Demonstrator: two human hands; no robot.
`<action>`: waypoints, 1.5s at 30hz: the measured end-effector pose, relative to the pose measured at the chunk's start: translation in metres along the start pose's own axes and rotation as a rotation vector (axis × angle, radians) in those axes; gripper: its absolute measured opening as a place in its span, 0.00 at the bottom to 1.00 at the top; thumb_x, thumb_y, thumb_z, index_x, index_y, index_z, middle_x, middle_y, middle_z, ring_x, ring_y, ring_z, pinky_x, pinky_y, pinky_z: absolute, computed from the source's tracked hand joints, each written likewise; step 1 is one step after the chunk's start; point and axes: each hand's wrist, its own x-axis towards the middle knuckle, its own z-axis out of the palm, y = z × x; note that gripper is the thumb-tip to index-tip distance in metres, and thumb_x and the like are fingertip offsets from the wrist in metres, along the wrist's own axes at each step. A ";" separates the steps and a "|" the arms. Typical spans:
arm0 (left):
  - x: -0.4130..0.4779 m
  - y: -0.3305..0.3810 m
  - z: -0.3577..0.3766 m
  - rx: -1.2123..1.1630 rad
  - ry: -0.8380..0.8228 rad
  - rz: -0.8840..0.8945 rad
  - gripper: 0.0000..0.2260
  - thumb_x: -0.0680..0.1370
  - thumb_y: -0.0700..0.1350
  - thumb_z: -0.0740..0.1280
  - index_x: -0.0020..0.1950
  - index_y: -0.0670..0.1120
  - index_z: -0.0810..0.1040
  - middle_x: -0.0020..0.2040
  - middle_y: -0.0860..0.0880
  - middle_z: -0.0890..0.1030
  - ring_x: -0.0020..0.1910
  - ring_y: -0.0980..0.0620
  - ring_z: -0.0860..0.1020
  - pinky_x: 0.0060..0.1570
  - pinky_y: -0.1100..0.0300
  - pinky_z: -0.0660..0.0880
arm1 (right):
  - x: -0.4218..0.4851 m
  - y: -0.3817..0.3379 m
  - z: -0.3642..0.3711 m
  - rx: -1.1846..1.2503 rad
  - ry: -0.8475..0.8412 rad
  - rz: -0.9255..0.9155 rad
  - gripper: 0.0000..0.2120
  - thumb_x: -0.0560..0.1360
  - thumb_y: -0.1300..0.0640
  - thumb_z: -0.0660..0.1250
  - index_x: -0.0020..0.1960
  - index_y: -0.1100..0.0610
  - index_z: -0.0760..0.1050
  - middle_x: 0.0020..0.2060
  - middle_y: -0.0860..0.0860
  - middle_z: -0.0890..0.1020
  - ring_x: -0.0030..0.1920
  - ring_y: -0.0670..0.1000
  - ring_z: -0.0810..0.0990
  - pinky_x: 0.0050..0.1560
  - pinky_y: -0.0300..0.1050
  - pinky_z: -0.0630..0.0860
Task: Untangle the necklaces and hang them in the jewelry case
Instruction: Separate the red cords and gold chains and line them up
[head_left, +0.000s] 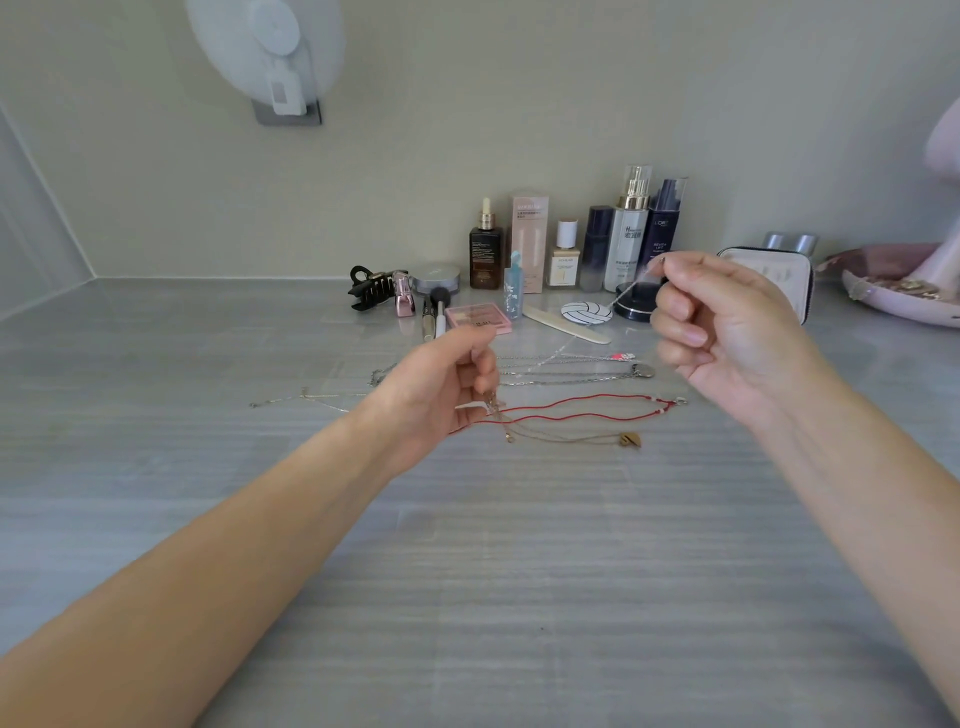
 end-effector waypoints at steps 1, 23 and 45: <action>0.000 0.000 -0.001 0.003 0.000 0.005 0.14 0.76 0.49 0.60 0.31 0.50 0.69 0.25 0.55 0.69 0.28 0.56 0.67 0.39 0.59 0.64 | 0.000 -0.001 -0.001 -0.008 0.006 0.004 0.09 0.76 0.61 0.59 0.38 0.56 0.73 0.20 0.45 0.67 0.19 0.43 0.60 0.21 0.32 0.51; -0.005 -0.012 0.008 0.249 -0.164 0.060 0.02 0.73 0.43 0.67 0.42 0.49 0.79 0.34 0.54 0.82 0.35 0.57 0.77 0.43 0.60 0.68 | -0.022 0.019 0.026 -0.473 -0.214 0.038 0.11 0.76 0.55 0.62 0.37 0.56 0.75 0.16 0.43 0.58 0.19 0.44 0.53 0.23 0.34 0.50; -0.001 -0.015 0.009 0.721 0.155 0.208 0.03 0.73 0.42 0.69 0.43 0.44 0.82 0.33 0.56 0.78 0.29 0.64 0.74 0.26 0.76 0.67 | -0.013 0.028 0.019 -0.869 -0.210 0.099 0.09 0.71 0.56 0.66 0.33 0.53 0.81 0.17 0.44 0.60 0.21 0.45 0.57 0.22 0.35 0.55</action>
